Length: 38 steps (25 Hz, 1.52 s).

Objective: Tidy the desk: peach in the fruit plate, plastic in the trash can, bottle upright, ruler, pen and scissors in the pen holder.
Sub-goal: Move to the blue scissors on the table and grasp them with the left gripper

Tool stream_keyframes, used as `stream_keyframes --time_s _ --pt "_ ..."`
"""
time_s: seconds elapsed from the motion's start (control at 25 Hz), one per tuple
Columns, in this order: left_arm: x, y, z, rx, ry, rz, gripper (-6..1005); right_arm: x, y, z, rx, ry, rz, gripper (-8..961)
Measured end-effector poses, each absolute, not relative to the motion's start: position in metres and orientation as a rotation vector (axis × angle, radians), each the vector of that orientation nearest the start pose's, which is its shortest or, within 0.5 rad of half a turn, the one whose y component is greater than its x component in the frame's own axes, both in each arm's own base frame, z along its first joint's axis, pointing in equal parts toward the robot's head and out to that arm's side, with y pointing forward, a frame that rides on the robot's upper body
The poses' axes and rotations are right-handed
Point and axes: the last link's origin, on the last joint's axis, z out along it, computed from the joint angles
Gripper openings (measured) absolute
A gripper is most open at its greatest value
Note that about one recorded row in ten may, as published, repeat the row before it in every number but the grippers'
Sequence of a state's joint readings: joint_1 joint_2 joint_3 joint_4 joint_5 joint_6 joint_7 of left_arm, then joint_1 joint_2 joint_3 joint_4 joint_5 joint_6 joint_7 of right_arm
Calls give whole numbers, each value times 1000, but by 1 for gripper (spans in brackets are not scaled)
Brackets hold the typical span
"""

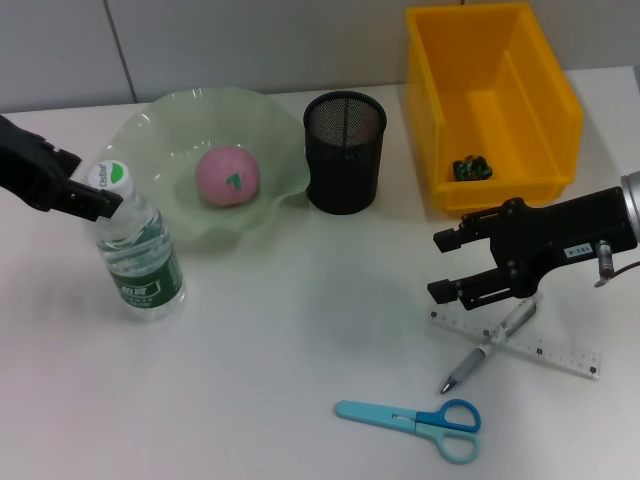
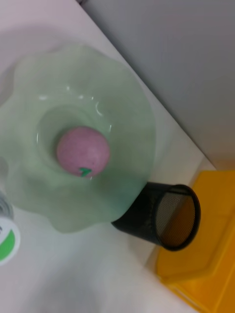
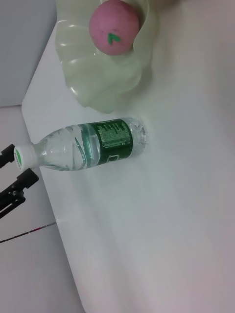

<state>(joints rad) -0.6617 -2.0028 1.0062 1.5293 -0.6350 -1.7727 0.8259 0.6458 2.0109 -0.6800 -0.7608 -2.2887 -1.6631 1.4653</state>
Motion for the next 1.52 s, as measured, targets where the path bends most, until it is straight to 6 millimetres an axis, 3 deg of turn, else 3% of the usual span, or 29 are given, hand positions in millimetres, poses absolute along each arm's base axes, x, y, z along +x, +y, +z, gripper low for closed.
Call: stream_keyframes --time_s 0.28,0.68,0.76,0.88,0.96,1.16,1.24,1.36,1.52 --pt "-154 373 107 -2578 -666 253 784 254 349 29 -2940 494 303 741" --pt "-117 383 100 -2628 -506 99 806 254 349 28 -2940 500 305 741" --pt "-96 384 87 -2675 -400 56 806 253 350 28 -2940 496 305 740" --pt "-93 384 84 -2687 -383 57 805 252 350 28 -2941 491 304 740" --pt "-74 379 62 -2774 -285 57 805 252 351 28 -2941 490 306 740" --pt "-64 372 37 -2857 -203 77 806 251 351 28 -2941 489 307 740" --pt "-64 372 37 -2857 -203 77 806 251 351 28 -2941 488 307 741" --pt "-62 362 13 -2915 -135 145 806 251 352 29 -2940 487 306 741" --pt "-65 359 7 -2937 -148 131 806 252 351 29 -2938 492 306 741"
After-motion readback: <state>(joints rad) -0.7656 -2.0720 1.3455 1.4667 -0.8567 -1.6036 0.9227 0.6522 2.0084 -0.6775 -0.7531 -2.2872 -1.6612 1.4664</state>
